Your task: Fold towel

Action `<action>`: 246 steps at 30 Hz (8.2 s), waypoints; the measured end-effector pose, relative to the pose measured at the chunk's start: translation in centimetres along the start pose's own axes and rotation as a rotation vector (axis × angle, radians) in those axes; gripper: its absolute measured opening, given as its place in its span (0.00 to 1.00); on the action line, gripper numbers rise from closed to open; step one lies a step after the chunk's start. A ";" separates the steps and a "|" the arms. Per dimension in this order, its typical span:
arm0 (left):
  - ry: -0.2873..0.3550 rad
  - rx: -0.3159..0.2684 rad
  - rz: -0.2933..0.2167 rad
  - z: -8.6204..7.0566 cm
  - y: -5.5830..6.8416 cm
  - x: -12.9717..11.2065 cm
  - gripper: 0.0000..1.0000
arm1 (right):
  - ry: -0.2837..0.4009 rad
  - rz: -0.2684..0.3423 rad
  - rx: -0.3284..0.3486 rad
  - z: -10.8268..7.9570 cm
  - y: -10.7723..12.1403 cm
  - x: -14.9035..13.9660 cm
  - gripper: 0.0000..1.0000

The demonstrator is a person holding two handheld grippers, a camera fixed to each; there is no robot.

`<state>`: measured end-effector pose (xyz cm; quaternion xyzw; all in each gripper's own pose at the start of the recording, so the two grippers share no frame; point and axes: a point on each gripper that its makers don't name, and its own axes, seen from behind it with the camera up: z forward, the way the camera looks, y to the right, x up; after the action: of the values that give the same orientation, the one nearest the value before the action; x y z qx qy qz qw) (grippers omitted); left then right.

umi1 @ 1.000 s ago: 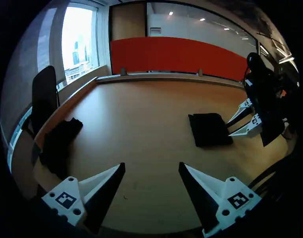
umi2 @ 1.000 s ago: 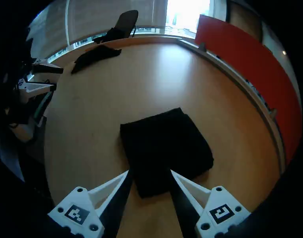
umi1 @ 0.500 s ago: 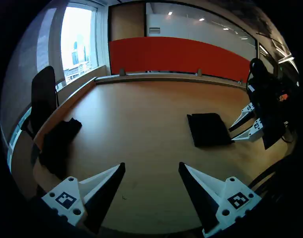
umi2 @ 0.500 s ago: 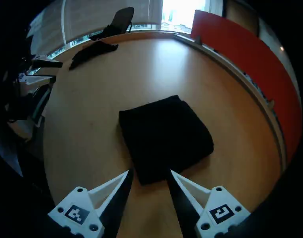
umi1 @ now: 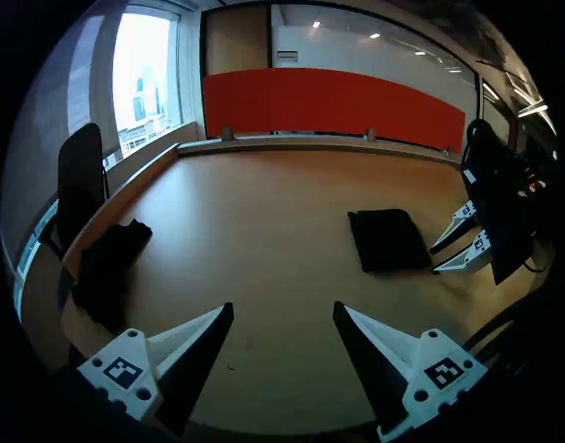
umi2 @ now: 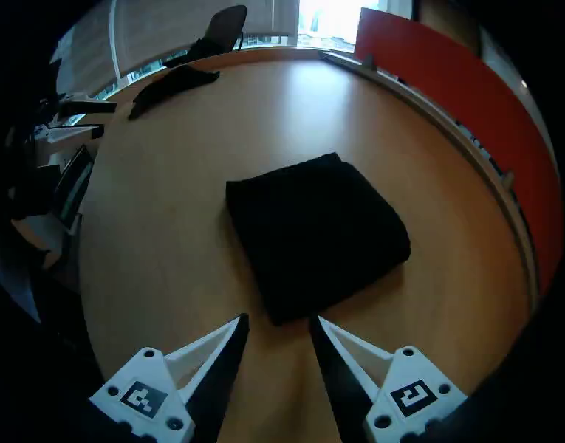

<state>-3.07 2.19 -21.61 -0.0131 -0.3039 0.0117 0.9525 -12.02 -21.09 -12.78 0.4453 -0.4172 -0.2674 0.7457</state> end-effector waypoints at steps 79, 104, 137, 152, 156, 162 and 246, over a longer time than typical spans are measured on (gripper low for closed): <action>0.044 -0.031 0.018 -0.6 0.2 1.6 1.00 | 0.254 0.025 -0.192 -8.2 7.1 12.0 0.02; 0.052 -0.050 0.034 0.0 0.5 2.7 1.00 | 0.366 0.058 -0.278 -14.6 13.6 15.9 0.02; 0.038 -0.051 0.049 1.1 1.9 3.5 1.00 | 0.325 0.181 -0.356 -21.1 21.7 8.0 0.02; 0.024 -0.047 0.057 1.6 2.2 3.6 1.00 | 0.276 0.248 -0.397 -24.0 26.2 2.8 0.02; 0.022 -0.049 0.063 1.8 2.5 3.8 1.00 | 0.260 0.260 -0.412 -24.7 27.3 1.4 0.02; 0.021 -0.055 0.069 2.0 2.9 4.2 1.00 | 0.239 0.278 -0.435 -25.6 28.8 -0.4 0.02; 0.021 -0.115 0.117 2.0 5.8 4.7 1.00 | 0.127 0.466 -0.578 -32.7 28.3 -15.7 0.02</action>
<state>-0.45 8.13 -17.46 -0.0856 -0.2926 0.0499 0.9511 8.95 18.43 -2.07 0.1255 -0.3675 -0.1692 0.9059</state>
